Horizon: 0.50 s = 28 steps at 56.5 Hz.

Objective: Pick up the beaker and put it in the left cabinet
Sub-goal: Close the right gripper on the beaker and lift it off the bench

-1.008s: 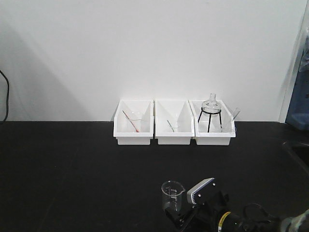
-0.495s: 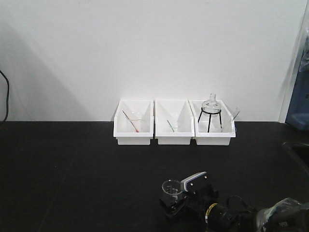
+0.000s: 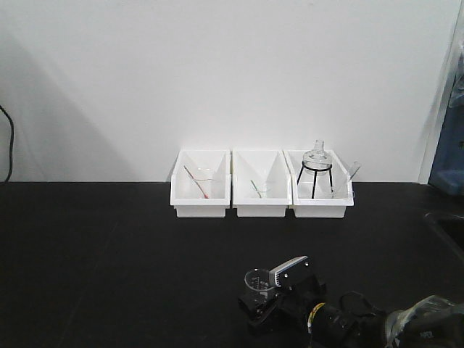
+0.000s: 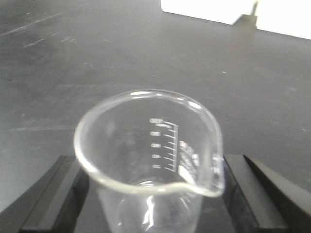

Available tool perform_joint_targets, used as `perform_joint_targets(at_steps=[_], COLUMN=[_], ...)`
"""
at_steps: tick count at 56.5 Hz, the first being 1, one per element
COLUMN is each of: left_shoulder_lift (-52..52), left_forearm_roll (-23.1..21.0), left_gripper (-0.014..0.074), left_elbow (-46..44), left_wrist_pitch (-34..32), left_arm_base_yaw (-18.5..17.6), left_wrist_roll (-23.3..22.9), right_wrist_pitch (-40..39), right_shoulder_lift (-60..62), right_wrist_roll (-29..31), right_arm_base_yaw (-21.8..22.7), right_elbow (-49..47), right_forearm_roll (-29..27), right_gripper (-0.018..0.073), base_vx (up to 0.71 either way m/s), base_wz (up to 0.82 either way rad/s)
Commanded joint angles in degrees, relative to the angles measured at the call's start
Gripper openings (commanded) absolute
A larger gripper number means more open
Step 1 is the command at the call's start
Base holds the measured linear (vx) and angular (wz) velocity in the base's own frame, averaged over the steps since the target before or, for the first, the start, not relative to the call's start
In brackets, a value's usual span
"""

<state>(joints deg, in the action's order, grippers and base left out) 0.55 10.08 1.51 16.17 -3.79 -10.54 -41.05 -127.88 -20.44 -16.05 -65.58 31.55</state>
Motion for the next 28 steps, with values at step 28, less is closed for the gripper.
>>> perform_joint_targets(at_steps=[28], left_shoulder_lift=[1.01], left_forearm_roll=[-0.11], left_gripper=[0.0004], left_elbow=[-0.54], left_wrist_pitch=[-4.75], left_arm_base_yaw=[-0.42], left_wrist_roll=[-0.20], right_wrist_pitch=[-2.87], right_shoulder_lift=[5.01], right_wrist_roll=[-5.38], right_arm_base_yaw=[0.00], right_elbow=[-1.49], right_forearm_roll=[4.41], right_gripper=[0.0289], base_vx=[0.00], base_wz=[0.00])
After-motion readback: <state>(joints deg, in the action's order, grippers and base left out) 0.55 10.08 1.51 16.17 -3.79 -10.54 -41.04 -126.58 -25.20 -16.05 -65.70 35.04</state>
